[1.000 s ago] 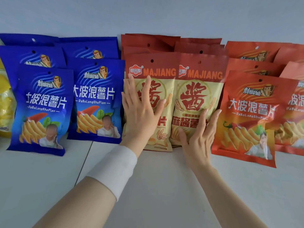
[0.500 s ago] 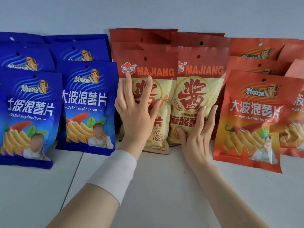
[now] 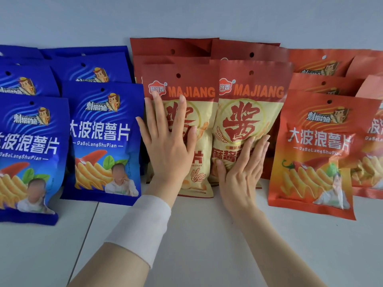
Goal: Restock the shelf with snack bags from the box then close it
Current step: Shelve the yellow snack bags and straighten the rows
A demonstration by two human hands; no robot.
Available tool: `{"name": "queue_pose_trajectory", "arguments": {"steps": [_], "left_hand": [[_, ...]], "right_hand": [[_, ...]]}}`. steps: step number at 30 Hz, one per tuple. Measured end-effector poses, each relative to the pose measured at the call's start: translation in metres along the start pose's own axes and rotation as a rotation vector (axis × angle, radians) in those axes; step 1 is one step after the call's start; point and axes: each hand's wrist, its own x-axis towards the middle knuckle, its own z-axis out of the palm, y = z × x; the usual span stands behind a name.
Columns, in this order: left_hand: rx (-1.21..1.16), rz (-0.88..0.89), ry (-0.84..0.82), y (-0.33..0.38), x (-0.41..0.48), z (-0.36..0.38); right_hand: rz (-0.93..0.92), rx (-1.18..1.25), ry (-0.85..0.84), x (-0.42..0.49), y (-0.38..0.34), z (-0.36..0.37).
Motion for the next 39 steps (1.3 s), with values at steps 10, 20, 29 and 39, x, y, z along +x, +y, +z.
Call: {"name": "queue_pose_trajectory", "arguments": {"steps": [10,20,29,39], "left_hand": [[0.014,0.061,-0.013,-0.001,0.000,-0.005],[0.008,0.062,-0.127,0.000,0.005,-0.012],[-0.061,0.384,-0.228,0.062,0.017,-0.074],[0.220,0.645,-0.555,0.172,-0.018,-0.105]], "right_hand": [[-0.028,0.004,-0.013,-0.005,-0.001,-0.010],[-0.003,0.003,-0.171,0.002,-0.006,-0.034],[-0.025,-0.158,-0.360,0.036,0.023,-0.139],[-0.146,-0.379,-0.607,0.053,0.106,-0.239]]}}
